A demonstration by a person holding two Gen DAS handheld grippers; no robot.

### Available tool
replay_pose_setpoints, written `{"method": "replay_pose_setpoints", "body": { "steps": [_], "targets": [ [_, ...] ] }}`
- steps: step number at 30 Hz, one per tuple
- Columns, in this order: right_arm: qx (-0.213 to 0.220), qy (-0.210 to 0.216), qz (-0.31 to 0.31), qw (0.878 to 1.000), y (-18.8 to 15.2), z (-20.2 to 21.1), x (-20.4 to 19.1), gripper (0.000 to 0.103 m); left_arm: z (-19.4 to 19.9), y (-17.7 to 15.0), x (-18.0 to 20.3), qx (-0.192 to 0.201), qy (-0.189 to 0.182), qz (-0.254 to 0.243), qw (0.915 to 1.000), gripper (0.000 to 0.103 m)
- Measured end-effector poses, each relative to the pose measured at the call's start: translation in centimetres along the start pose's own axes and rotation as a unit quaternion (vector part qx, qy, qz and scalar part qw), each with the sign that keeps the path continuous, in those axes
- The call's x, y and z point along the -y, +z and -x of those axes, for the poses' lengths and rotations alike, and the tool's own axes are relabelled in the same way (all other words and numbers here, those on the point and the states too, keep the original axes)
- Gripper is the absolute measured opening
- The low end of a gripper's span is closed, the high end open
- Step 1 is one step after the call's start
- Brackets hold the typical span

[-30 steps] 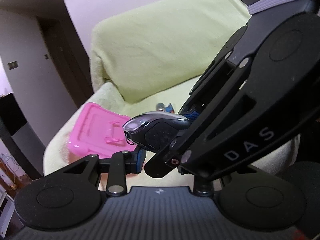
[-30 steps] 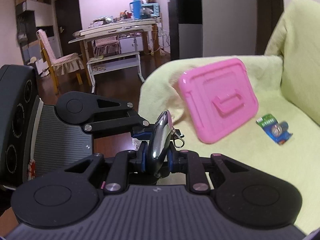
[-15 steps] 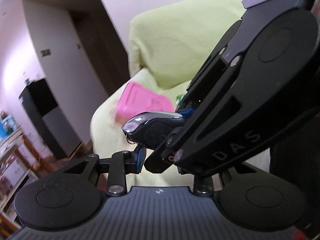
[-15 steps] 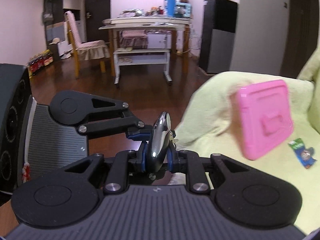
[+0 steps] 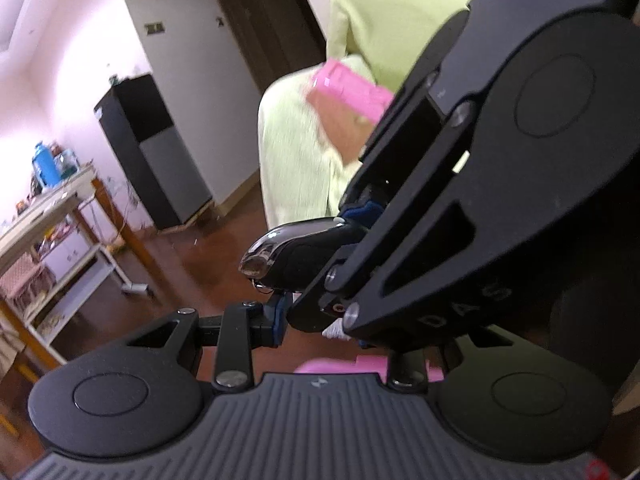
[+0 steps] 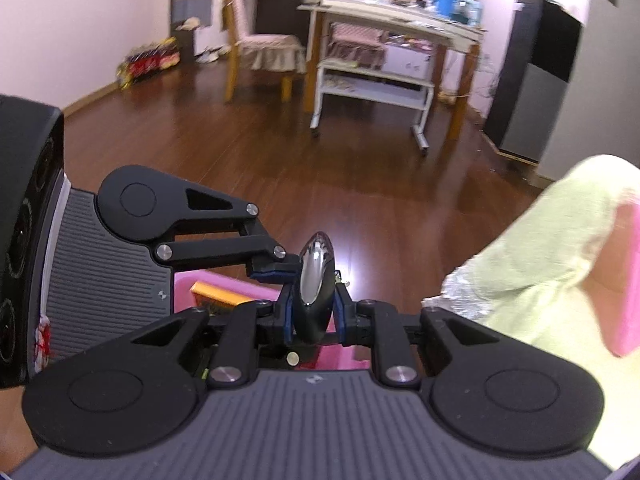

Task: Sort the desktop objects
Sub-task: 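Carry the mouse with the right gripper over the pink tub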

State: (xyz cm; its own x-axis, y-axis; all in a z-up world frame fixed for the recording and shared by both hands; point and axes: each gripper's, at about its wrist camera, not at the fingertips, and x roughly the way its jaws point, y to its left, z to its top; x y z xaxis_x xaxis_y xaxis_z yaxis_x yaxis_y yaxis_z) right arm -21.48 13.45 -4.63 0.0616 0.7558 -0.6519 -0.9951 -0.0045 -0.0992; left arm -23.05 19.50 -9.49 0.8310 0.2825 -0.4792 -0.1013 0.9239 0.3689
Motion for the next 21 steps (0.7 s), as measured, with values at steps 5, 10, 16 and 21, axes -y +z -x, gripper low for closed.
{"method": "replay_pose_setpoints", "body": {
  "steps": [5,10,16,21],
  "targets": [
    [-0.021,0.015,0.014,1.000,-1.1,-2.0,-1.9,0.017,0.1,-2.8,0.2,-0.031,0.006,0.008,0.9995,0.038],
    [-0.047,0.034,0.030,0.998,-1.5,-3.7,-3.3,0.017,-0.6,-4.5,0.1,-0.051,0.010,0.029,0.9982,0.037],
    [-0.076,0.054,0.034,0.995,-1.6,-5.6,-3.9,0.016,-1.3,-5.9,-0.4,-0.073,0.005,0.045,0.9963,0.037],
    [-0.094,0.060,0.031,0.993,-1.6,-7.0,-3.9,0.016,-1.6,-6.8,-0.4,-0.083,-0.002,0.050,0.9953,0.037]
  ]
}}
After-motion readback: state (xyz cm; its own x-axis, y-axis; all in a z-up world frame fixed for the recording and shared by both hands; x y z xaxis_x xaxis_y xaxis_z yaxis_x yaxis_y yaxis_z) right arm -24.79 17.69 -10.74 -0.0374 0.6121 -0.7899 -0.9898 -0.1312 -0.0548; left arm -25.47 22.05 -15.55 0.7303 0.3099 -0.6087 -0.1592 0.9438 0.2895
